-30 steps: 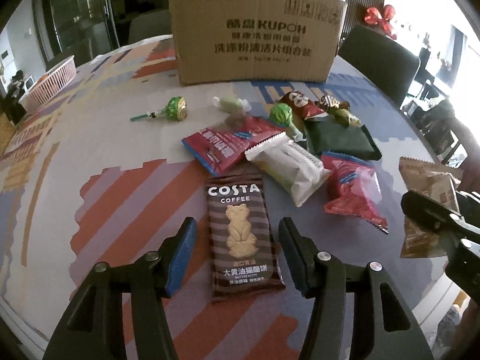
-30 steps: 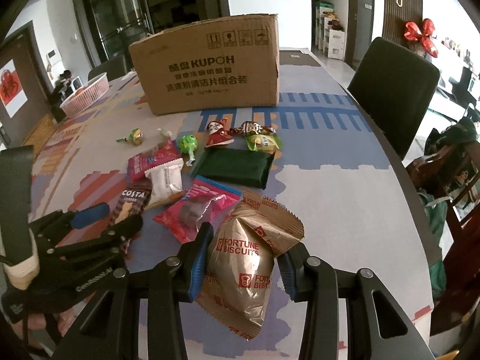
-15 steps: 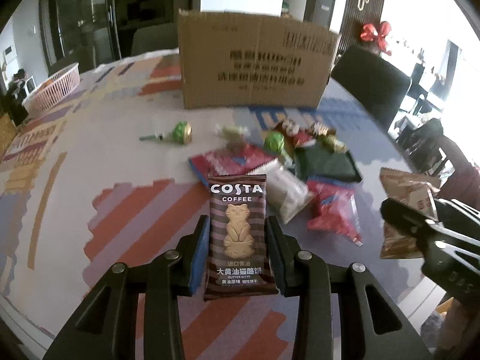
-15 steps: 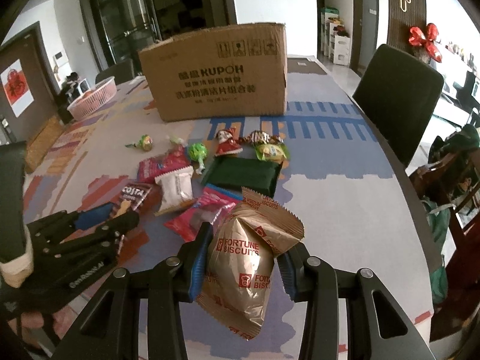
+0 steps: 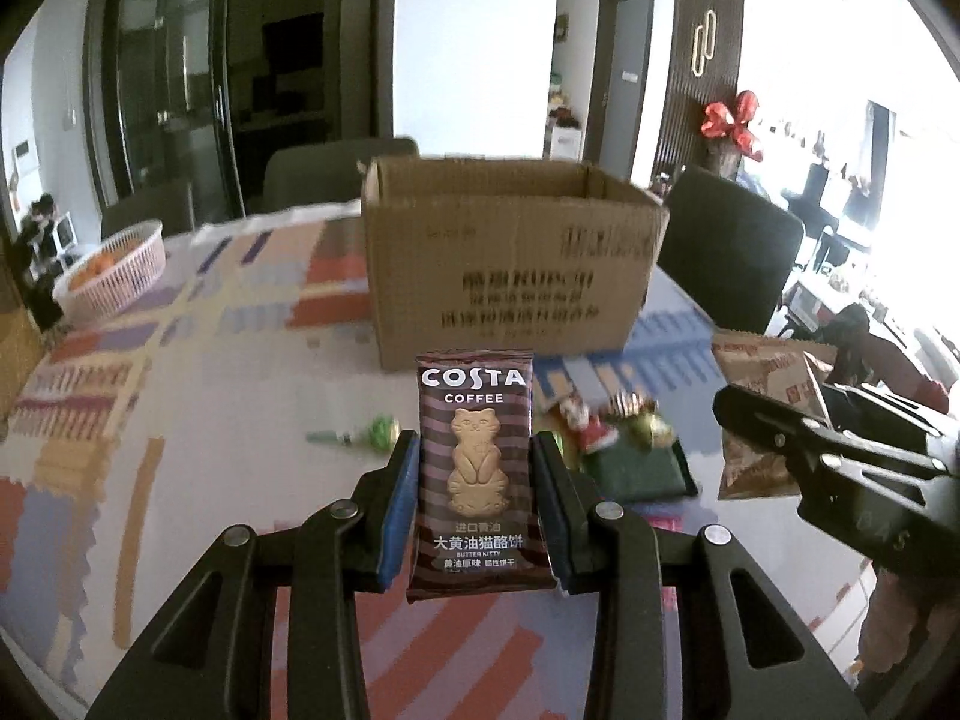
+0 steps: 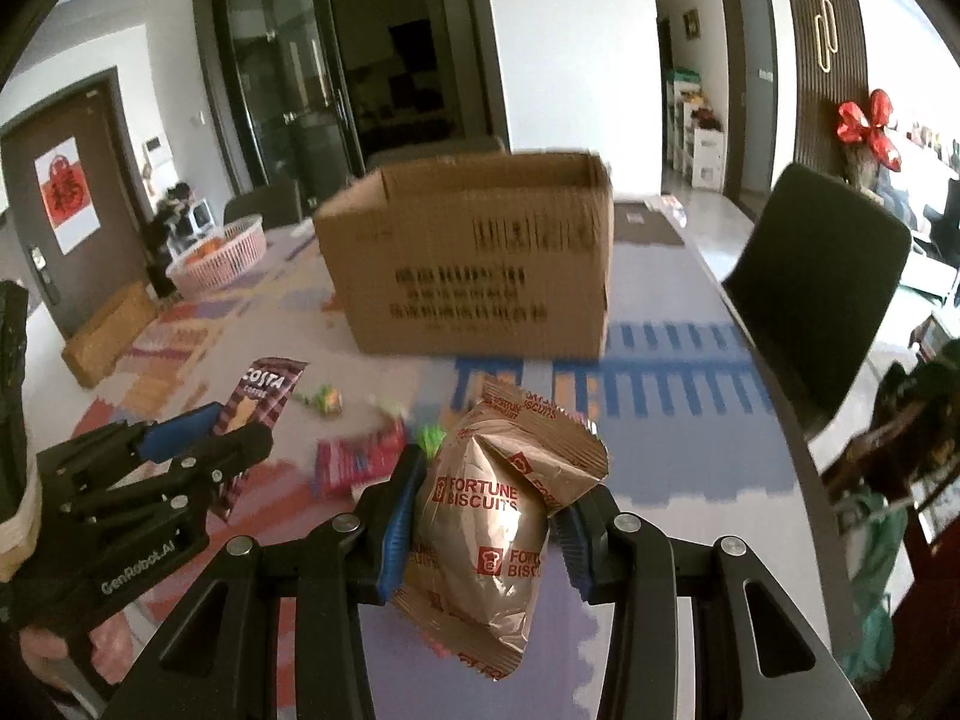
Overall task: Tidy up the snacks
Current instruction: 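Carry both packs over the cardboard box and open both tools to drop them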
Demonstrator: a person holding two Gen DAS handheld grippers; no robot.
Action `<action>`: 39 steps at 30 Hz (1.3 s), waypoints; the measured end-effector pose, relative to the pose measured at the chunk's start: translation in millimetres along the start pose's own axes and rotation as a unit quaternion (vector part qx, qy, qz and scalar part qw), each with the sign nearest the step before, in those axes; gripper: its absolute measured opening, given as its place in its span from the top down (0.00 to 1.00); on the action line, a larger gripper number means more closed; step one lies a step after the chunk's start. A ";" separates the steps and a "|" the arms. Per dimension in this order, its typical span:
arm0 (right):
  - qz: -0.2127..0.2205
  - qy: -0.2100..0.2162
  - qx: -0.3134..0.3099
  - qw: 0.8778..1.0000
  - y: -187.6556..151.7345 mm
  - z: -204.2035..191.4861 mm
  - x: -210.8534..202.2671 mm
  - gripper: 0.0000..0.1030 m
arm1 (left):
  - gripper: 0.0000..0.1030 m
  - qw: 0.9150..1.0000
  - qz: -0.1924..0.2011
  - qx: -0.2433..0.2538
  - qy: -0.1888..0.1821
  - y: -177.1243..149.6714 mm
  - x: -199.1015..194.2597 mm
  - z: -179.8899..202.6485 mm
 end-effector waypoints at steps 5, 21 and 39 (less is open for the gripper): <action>0.026 0.003 -0.006 1.000 37.9 -1.0 4.8 0.59 | 0.64 0.999 0.029 0.011 0.005 36.5 1.6 -4.2; 0.067 -0.007 -0.029 0.997 149.2 7.0 39.1 0.59 | 0.64 0.998 0.060 0.018 -0.023 146.7 38.6 -14.6; 0.023 -0.006 -0.021 0.999 192.1 34.7 105.3 0.59 | 0.60 0.999 -0.005 0.016 -0.027 177.9 119.6 -14.4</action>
Point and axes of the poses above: each gripper's, at about its wrist camera, not at the fingertips, and x roughly the way its jaws point, z to its right, y to its top, the point moved 10 cm from there along x, roughly the way its jaws point, and after that the axes turned 3 degrees about y, right-handed, at the moved point
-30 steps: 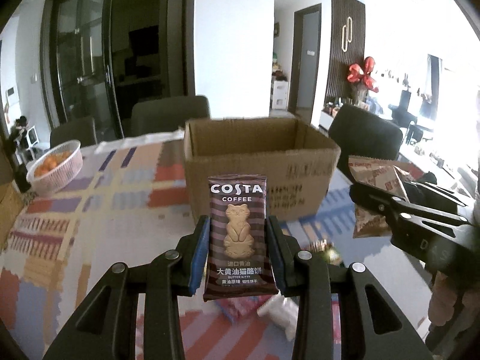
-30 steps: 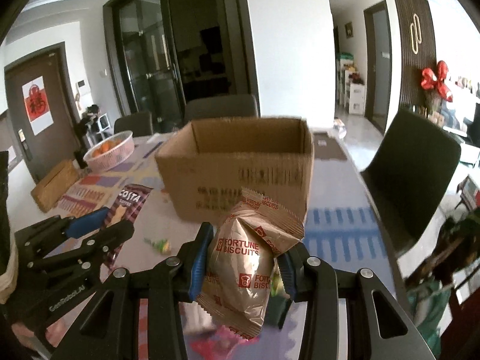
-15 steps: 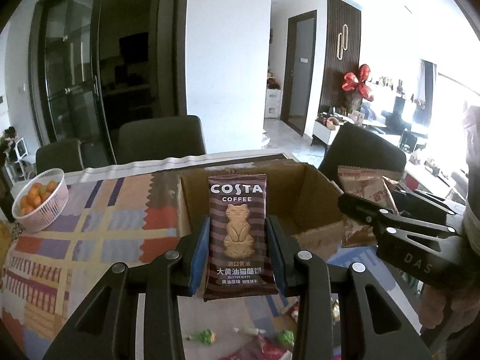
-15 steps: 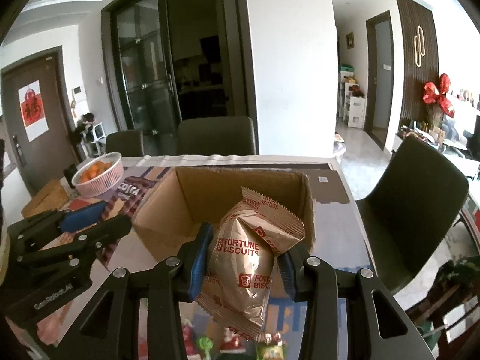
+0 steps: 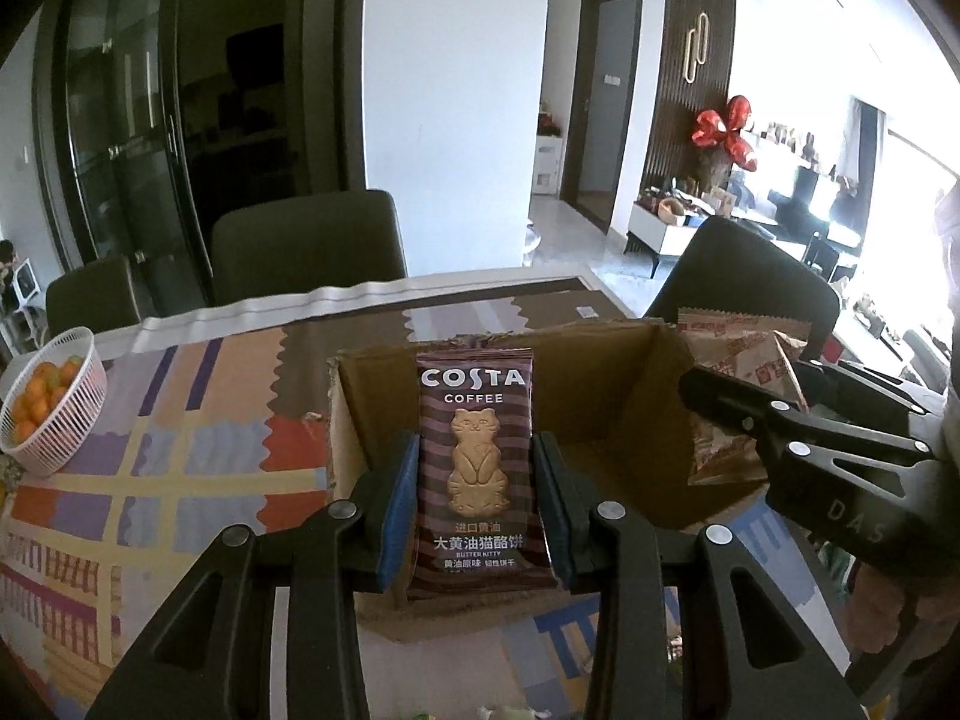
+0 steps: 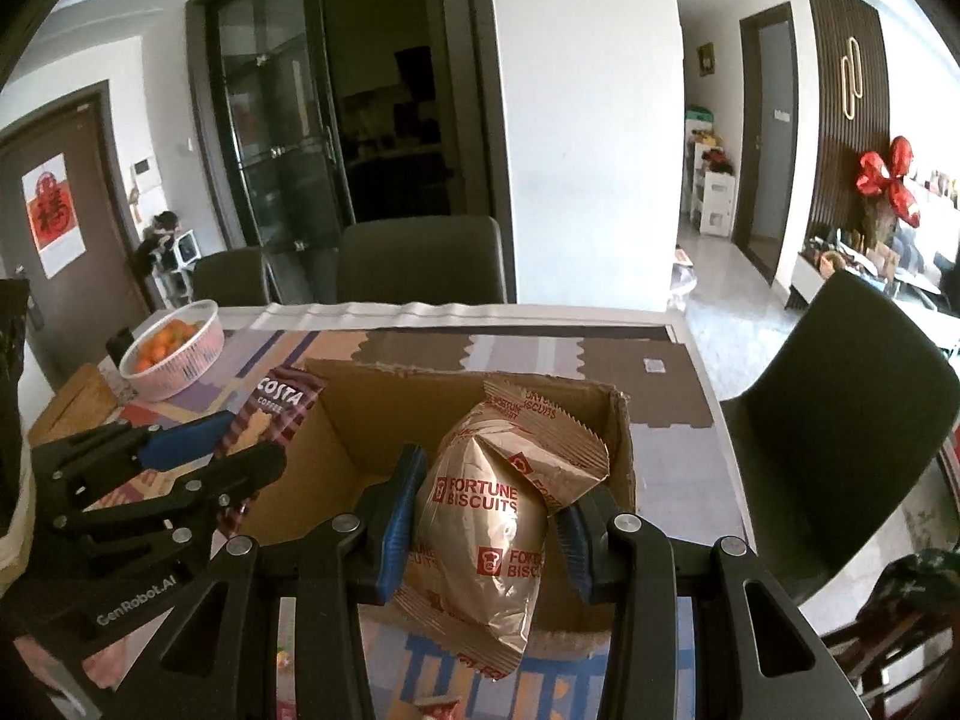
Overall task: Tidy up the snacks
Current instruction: 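Carry both packs over the cardboard box and open both tools to drop them, then move both tools back over the remaining snacks on the table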
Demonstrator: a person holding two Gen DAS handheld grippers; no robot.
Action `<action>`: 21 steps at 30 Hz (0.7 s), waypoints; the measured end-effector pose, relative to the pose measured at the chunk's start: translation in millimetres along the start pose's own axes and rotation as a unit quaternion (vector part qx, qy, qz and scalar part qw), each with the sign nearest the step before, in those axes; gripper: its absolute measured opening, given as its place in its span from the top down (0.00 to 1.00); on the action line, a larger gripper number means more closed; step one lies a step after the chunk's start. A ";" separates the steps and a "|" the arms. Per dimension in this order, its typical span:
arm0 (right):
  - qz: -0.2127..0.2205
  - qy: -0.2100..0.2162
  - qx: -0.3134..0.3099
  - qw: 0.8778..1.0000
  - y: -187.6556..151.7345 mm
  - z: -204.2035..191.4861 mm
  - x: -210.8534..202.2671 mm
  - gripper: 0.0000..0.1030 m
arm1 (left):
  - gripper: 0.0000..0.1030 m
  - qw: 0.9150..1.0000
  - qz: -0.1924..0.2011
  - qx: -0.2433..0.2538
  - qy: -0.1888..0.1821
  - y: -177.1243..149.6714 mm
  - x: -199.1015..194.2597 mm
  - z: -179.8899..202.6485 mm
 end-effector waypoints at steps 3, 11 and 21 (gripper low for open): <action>-0.006 -0.004 0.002 1.000 -0.6 3.9 8.5 0.57 | 0.51 1.000 -0.004 -0.005 0.000 -0.4 4.2 -0.7; 0.001 -0.032 -0.005 0.999 -4.1 9.0 3.1 0.36 | 0.34 0.999 0.022 0.010 0.036 -7.9 -23.8 -5.9; 0.027 -0.025 -0.010 0.999 -28.0 -11.8 -52.0 0.33 | 0.29 0.997 0.059 0.025 0.038 -28.7 -84.5 -1.4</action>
Point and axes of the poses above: each gripper's, at about its wrist camera, not at the fingertips, and x roughly the way its jaws point, z to its right, y to its top, the point moved 10 cm from there along x, roughly the way its jaws point, and after that the axes turned 3 degrees about y, right-handed, at the moved point
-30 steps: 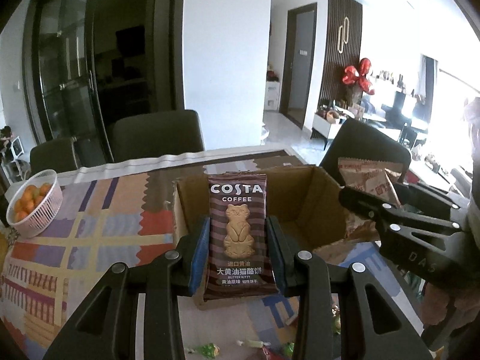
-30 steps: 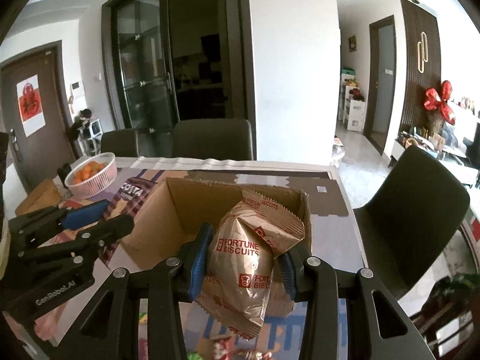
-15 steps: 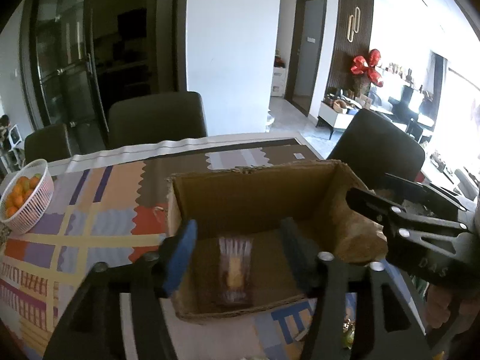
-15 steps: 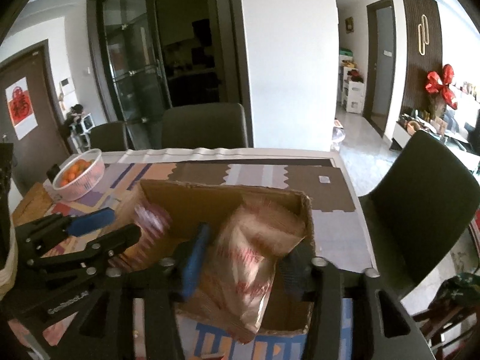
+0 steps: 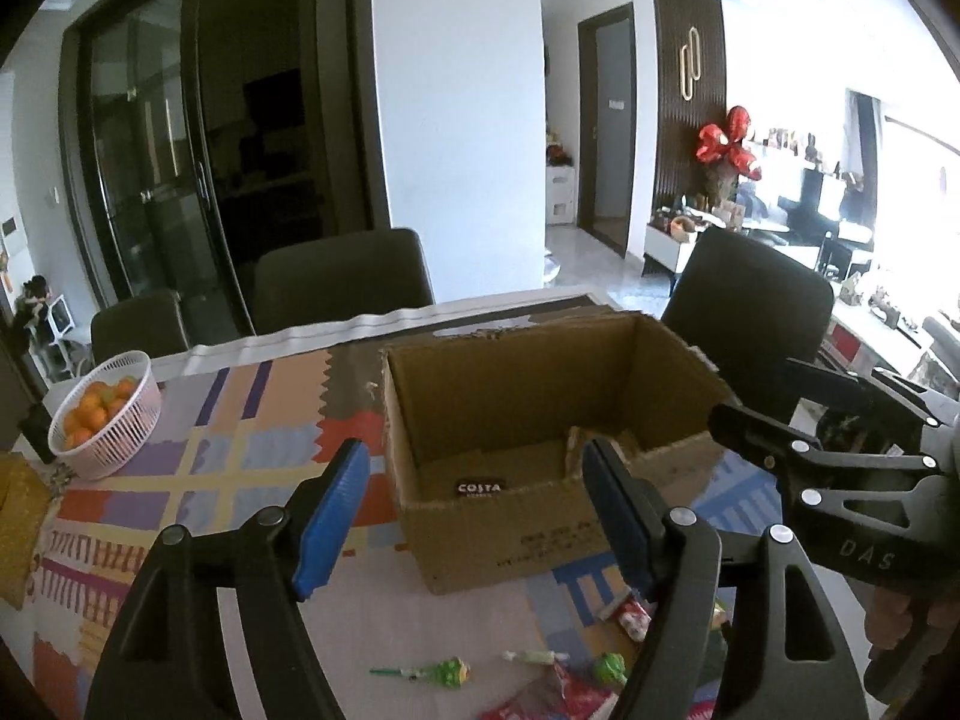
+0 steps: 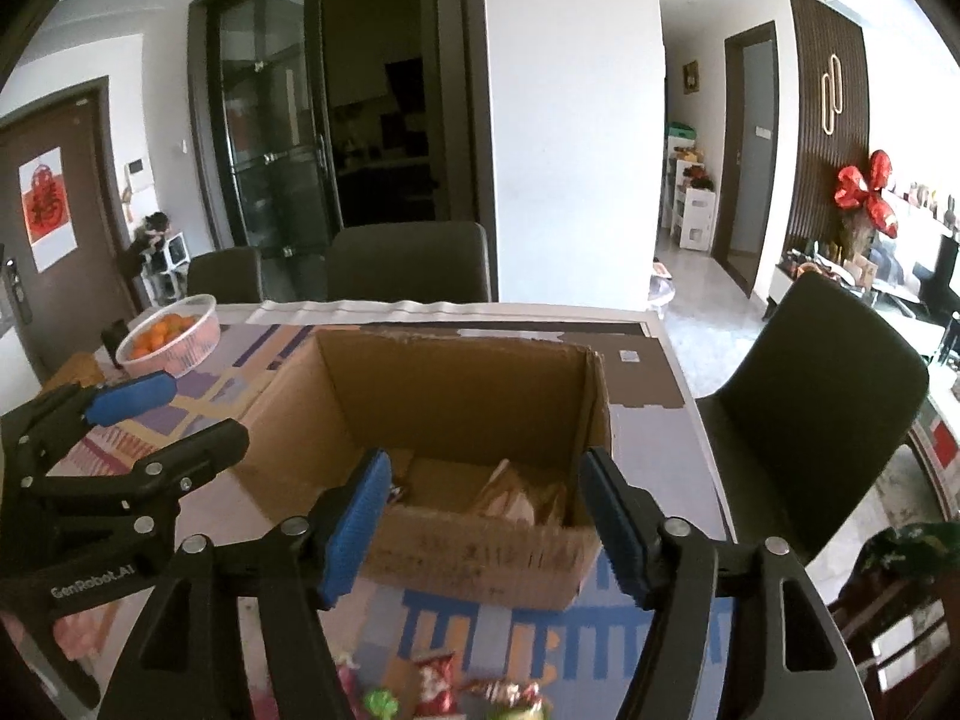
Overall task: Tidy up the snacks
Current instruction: 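Move both tools back over the remaining snacks on the table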
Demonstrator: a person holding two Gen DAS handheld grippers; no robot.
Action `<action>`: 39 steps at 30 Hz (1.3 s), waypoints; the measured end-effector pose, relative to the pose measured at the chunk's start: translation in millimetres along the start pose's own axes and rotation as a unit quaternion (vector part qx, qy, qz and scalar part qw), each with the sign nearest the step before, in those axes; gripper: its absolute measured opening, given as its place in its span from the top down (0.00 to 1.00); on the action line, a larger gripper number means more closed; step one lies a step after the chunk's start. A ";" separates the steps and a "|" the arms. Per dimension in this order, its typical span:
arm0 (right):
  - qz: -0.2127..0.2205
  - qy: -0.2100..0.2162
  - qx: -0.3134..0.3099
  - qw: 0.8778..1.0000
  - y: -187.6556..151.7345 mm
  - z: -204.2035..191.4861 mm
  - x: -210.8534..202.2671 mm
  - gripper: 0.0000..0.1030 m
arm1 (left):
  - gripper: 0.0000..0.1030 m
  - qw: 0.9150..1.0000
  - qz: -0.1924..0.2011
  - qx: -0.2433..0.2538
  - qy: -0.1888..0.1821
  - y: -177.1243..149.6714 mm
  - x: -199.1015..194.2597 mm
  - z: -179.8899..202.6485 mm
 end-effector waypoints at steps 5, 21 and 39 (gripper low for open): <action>0.018 -0.001 -0.004 1.000 -10.7 -8.9 -32.0 0.33 | 0.28 1.000 0.013 0.009 -0.002 -12.6 -30.6 2.7; -0.002 0.007 0.021 1.000 -81.3 -26.6 -79.1 0.33 | 0.28 0.999 0.001 0.041 -0.019 -84.8 -78.6 23.9; -0.116 0.007 0.029 0.993 -184.2 -37.9 -54.7 0.33 | 0.28 0.995 -0.068 0.032 -0.061 -172.0 -58.3 36.1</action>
Point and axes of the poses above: each gripper's, at about its wrist camera, not at the fingertips, and x roughly the way its jaws point, z to its right, y to its top, the point moved 10 cm from there along x, roughly the way its jaws point, and after that the axes turned 3 degrees about y, right-handed, at the moved point
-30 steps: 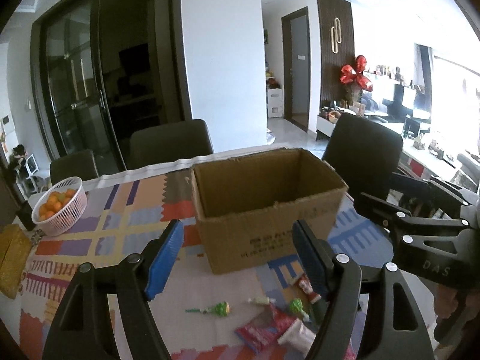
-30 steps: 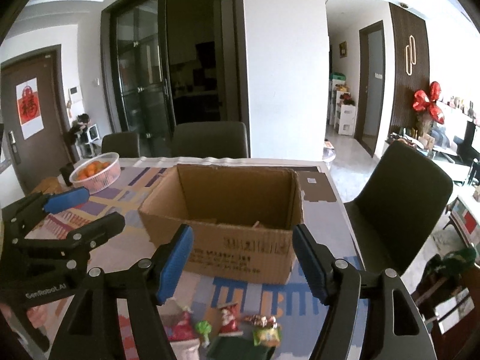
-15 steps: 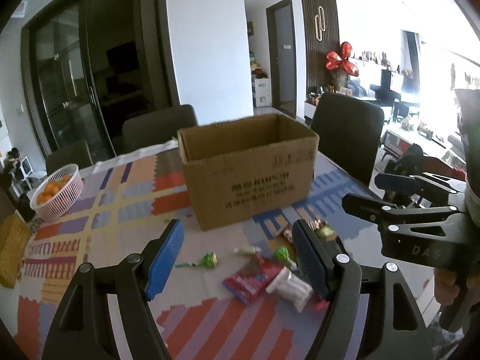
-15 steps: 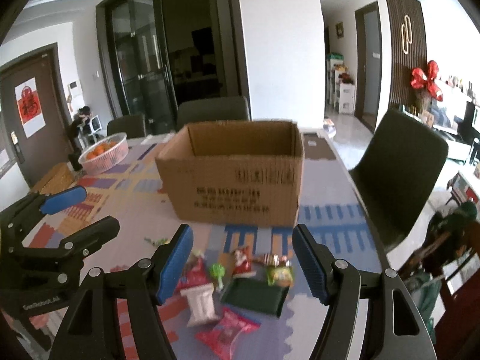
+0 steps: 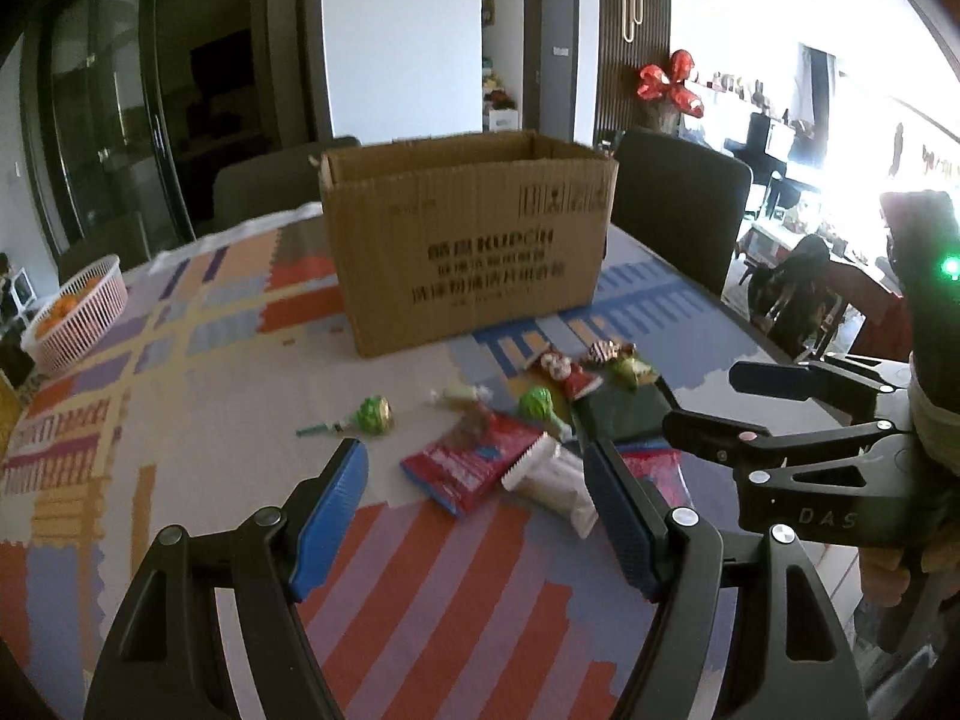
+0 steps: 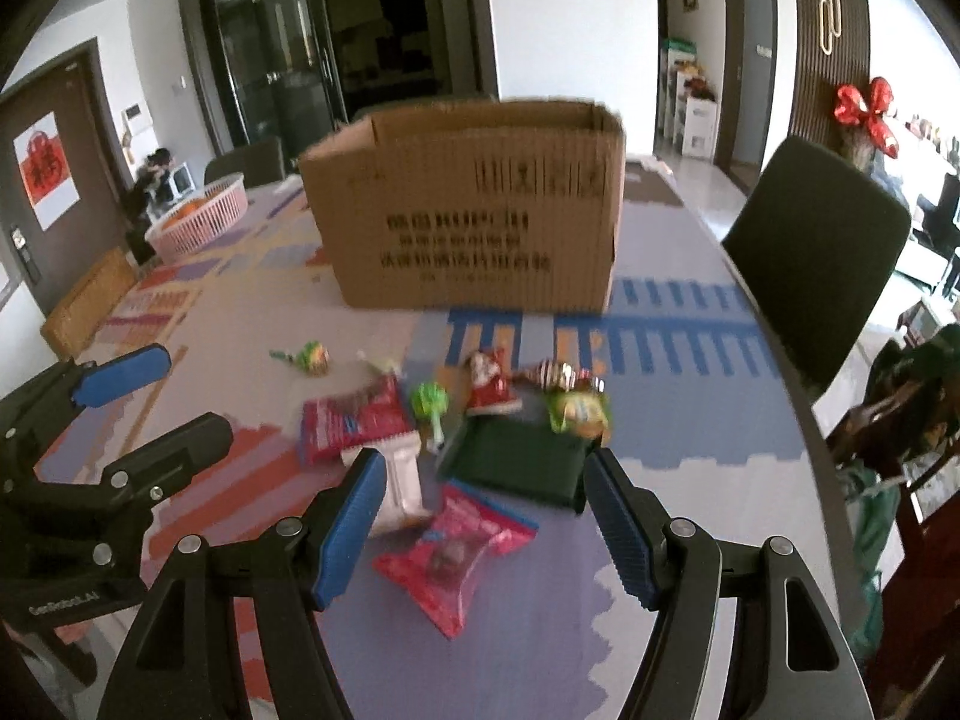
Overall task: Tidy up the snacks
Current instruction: 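Move both tools back over the remaining snacks on the table, then grasp the white wrapped bar with the left tool while the right tool grasps the red hawthorn pack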
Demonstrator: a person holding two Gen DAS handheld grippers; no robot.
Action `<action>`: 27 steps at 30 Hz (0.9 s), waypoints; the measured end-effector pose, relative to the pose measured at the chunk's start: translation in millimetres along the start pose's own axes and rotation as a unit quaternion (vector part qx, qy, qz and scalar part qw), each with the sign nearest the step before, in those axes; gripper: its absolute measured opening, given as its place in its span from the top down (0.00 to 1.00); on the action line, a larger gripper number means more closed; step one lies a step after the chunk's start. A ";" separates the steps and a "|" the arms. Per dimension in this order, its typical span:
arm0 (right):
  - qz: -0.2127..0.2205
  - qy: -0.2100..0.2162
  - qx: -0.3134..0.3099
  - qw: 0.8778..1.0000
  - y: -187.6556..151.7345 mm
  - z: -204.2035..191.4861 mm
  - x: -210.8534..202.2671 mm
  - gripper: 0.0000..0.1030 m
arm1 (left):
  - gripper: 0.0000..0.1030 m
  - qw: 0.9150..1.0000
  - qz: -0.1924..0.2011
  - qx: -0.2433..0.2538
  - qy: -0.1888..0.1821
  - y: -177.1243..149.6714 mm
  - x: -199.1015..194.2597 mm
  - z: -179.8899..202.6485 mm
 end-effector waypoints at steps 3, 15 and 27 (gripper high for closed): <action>-0.018 0.004 0.007 1.000 -11.3 0.8 10.7 0.33 | 0.28 1.000 -0.008 -0.001 0.001 -7.0 5.1 -0.1; -0.068 0.020 0.027 0.997 -38.3 -1.1 40.3 0.33 | 0.28 0.999 -0.036 -0.017 -0.003 -20.4 26.0 -2.6; -0.073 0.020 0.031 0.997 -46.3 7.7 43.4 0.34 | 0.29 0.996 -0.070 -0.039 -0.027 -25.6 53.5 18.4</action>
Point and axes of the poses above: each gripper's, at about its wrist camera, not at the fingertips, and x roughly the way its jaws point, z to its right, y to its top, the point moved 10 cm from there along x, roughly the way its jaws point, and after that the axes turned 3 degrees about y, right-handed, at the moved point
